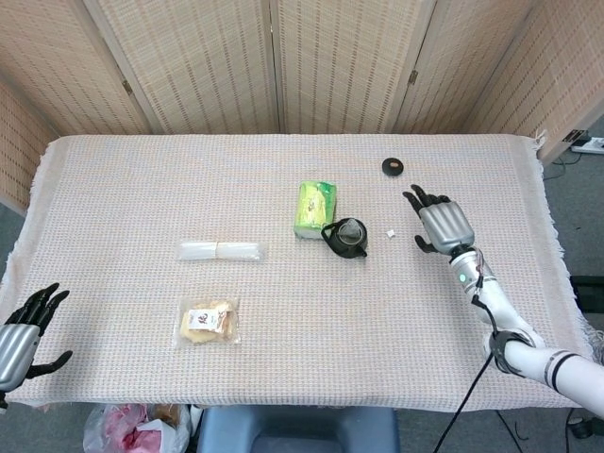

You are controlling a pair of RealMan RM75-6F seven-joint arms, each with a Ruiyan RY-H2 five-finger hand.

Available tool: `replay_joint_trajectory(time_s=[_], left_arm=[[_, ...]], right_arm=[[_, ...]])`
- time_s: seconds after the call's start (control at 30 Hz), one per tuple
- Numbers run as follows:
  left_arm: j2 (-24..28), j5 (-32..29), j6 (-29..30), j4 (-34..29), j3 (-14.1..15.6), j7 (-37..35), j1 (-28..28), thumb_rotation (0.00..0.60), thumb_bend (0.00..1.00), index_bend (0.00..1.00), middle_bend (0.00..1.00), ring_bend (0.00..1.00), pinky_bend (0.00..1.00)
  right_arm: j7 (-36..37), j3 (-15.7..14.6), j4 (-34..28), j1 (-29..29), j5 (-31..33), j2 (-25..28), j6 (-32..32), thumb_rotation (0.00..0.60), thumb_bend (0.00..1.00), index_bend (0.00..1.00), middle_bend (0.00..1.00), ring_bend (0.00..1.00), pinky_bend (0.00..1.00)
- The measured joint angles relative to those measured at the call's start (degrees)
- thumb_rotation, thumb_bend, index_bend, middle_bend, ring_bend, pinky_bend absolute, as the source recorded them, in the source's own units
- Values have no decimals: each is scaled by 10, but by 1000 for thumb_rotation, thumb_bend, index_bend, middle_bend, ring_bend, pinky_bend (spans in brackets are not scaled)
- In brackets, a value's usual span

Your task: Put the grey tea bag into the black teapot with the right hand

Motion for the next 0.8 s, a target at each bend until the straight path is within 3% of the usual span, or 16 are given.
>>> replay_joint_trajectory(time_s=[0.03, 0.13, 0.23, 0.33, 0.6, 0.8], left_arm=[[0, 2, 1, -1, 0, 0, 0, 600, 275, 0, 0, 0, 239], [0, 9, 7, -3, 2, 1, 1, 600, 274, 0, 0, 0, 239], [1, 19, 15, -6, 5, 1, 3, 600, 274, 0, 0, 0, 239], [2, 25, 21, -7, 7, -1, 4, 600, 274, 0, 0, 0, 239], [3, 29, 25, -1, 9, -11, 6, 600, 275, 0, 0, 0, 239], [6, 27, 29, 0, 9, -21, 9, 600, 274, 0, 0, 0, 239]], right_arm=[[-15, 0, -59, -6, 6, 32, 10, 600, 610, 1, 24, 760, 932], [-52, 1, -197, -17, 27, 116, 33, 600, 720, 28, 105, 841, 999], [-85, 2, -310, -21, 63, 204, 46, 600, 776, 48, 140, 875, 1000], [-116, 0, -379, -13, 123, 274, 46, 600, 796, 67, 144, 888, 1000], [-187, -26, -406, 81, 301, 305, 18, 600, 774, 144, 168, 908, 1000], [-219, -64, -355, 165, 416, 272, -13, 600, 743, 148, 171, 908, 1000]])
